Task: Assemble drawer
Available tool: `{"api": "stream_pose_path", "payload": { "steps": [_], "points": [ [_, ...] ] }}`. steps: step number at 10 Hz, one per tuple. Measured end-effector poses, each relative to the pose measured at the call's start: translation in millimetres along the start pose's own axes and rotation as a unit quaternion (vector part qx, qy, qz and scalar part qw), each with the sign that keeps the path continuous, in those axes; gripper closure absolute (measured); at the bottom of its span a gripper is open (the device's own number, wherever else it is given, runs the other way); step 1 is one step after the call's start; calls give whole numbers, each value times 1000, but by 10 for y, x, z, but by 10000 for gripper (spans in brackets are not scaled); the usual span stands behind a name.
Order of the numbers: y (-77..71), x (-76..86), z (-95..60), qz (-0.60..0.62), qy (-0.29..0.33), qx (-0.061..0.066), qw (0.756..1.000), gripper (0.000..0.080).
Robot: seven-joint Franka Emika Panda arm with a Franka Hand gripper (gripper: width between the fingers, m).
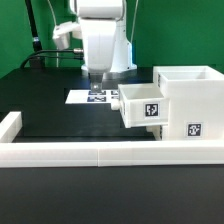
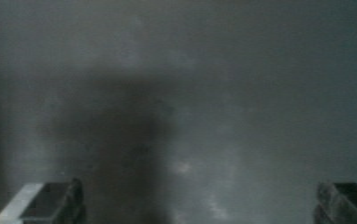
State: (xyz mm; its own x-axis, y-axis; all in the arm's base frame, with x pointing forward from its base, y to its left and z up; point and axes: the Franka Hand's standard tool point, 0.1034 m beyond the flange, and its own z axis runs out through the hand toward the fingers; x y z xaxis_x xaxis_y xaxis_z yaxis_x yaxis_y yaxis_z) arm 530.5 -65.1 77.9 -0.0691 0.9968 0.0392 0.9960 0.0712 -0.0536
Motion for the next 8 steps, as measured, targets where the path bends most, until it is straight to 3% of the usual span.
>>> {"api": "stream_pose_path", "payload": {
  "steps": [2,5,8],
  "points": [
    [17,-47,151,20,31,4,999,150],
    [63,156,271,40,38,11,998,150],
    [76,410,275,69,43,15,997,150]
  ]
}}
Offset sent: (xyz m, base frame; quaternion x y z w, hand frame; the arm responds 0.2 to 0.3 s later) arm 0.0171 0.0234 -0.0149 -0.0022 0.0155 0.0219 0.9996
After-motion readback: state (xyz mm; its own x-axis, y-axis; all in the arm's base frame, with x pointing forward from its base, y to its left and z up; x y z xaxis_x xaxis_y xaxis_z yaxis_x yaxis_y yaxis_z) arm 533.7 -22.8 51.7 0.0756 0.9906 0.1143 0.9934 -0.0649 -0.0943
